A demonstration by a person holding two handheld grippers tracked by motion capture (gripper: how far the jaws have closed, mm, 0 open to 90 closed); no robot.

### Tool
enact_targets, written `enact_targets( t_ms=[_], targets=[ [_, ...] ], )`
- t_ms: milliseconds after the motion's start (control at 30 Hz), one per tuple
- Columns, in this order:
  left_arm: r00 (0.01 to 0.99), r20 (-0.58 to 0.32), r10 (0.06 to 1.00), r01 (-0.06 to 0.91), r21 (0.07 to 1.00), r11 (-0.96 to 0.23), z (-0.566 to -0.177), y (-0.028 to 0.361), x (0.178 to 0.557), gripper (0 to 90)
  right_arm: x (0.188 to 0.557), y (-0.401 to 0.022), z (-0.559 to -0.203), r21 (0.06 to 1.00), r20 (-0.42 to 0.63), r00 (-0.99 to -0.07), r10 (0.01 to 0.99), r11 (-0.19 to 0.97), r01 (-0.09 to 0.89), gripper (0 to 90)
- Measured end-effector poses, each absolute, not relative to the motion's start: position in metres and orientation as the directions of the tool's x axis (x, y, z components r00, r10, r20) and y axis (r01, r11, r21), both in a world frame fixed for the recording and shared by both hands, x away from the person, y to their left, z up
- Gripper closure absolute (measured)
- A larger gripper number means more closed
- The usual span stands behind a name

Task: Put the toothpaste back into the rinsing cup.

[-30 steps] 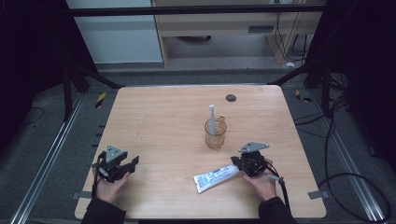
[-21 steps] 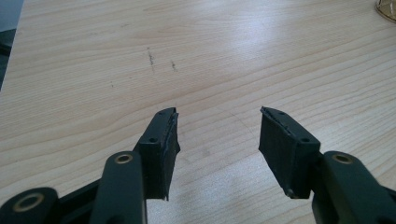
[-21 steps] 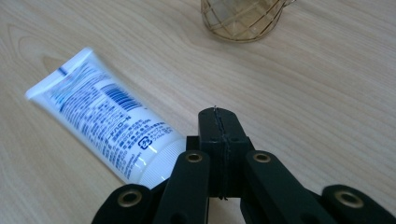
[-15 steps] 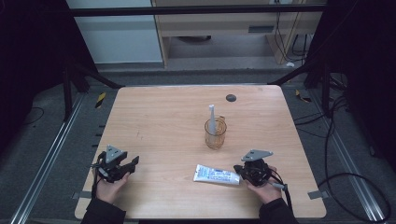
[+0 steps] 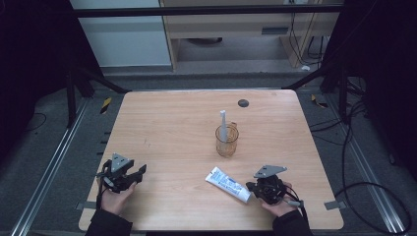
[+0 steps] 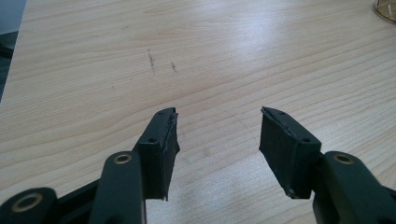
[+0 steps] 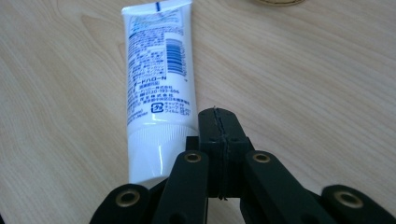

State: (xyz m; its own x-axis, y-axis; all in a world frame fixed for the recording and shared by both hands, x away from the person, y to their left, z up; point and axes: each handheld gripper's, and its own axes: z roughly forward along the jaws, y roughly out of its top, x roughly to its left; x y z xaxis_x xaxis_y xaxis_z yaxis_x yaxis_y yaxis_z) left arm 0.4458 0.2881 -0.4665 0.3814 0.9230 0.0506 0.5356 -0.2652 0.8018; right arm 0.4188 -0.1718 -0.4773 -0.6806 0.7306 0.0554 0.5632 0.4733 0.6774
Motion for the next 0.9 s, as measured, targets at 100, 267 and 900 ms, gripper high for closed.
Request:
enact_targets(
  t_ms=[100,267,900],
  targets=[
    [0.382,0.051,0.923,0.535,0.802,-0.266,-0.466,0.288,0.446,45.8,0.415,-0.170,-0.478,0.672,0.057,-0.685,0.726,0.480,0.564,90.0],
    [0.383,0.052,0.922,0.535,0.802,-0.267,-0.466,0.288,0.446,45.7,0.409,-0.166,-0.479,0.668,0.058,-0.694,0.718,0.489,0.561,90.0],
    [0.386,0.045,0.921,0.539,0.800,-0.265,-0.467,0.288,0.447,44.5,0.416,-0.172,-0.458,0.706,0.020,-0.626,0.779,0.433,0.561,80.4]
  ],
)
